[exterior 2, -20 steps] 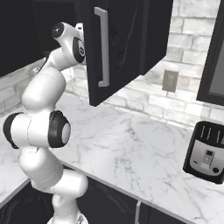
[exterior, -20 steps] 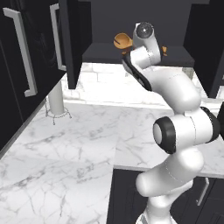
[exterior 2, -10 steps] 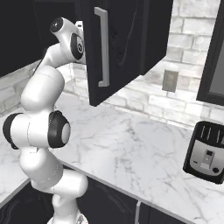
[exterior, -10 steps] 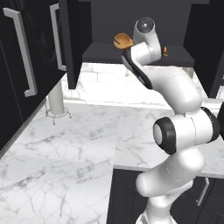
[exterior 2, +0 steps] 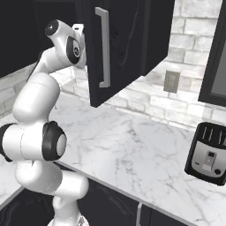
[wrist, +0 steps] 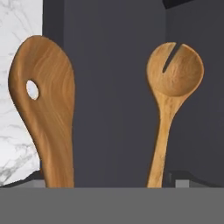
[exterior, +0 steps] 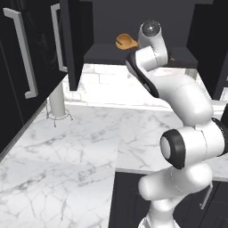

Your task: Organize the utensils by type. Pick up the wooden spoons from the counter and place them in the open cabinet. Then pick up the metallic utensils from the counter and place them in the open drawer.

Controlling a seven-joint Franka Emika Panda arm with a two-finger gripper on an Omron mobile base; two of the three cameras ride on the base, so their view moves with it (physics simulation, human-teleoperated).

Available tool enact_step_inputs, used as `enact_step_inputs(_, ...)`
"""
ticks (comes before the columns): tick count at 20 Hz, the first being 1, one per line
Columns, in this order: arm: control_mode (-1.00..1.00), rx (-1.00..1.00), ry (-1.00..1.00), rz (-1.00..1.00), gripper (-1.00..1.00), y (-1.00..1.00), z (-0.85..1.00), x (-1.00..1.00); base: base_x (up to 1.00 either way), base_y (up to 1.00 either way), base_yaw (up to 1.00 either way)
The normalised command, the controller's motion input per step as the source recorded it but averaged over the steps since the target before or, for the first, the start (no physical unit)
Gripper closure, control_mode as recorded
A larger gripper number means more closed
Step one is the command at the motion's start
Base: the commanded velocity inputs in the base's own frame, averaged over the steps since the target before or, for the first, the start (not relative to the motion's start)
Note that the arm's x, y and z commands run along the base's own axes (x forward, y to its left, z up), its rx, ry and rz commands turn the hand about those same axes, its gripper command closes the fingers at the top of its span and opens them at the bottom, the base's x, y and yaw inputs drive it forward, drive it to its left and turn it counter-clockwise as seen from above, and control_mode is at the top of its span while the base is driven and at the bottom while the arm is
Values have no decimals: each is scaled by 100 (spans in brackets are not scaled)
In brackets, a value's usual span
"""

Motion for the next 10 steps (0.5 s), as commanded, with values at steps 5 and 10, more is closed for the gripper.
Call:
enact_step_inputs(5,-100,0,0,0,-100,0,0,-6,0,0,0)
enact_step_inputs(10,-100,0,0,0,-100,-3,8,27,0,0,0)
